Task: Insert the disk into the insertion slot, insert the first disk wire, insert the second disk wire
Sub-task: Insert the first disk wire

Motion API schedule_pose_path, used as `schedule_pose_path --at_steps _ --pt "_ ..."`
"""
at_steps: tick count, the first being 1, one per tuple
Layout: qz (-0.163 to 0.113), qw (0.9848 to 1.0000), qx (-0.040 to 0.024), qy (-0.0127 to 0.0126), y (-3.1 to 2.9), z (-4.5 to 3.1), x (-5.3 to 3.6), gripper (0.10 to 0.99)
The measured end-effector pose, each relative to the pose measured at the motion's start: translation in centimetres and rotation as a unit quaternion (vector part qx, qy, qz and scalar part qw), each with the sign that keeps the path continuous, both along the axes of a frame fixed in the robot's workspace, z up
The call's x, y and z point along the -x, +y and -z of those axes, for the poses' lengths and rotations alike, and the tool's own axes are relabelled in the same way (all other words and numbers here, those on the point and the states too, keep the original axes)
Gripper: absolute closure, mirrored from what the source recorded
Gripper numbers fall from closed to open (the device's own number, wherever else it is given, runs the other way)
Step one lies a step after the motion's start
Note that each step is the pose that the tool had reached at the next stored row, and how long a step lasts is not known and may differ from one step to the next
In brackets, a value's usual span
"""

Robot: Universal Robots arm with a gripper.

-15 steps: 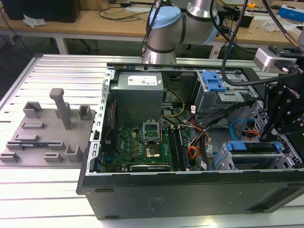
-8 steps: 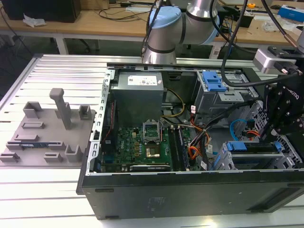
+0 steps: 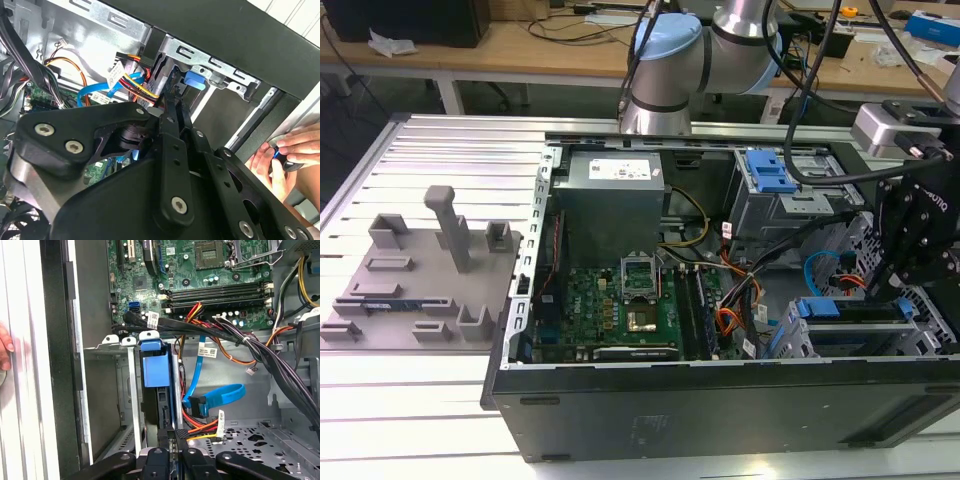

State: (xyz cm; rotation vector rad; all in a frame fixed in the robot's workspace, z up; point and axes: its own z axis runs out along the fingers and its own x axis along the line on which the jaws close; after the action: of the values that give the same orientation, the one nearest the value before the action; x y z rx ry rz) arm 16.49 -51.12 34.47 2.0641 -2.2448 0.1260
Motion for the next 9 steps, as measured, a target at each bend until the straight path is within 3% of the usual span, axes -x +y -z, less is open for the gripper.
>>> schedule_pose_path --at_steps 9 --pt "0.002 1.0 0.0 0.0 0.0 0.2 0.0 0.922"
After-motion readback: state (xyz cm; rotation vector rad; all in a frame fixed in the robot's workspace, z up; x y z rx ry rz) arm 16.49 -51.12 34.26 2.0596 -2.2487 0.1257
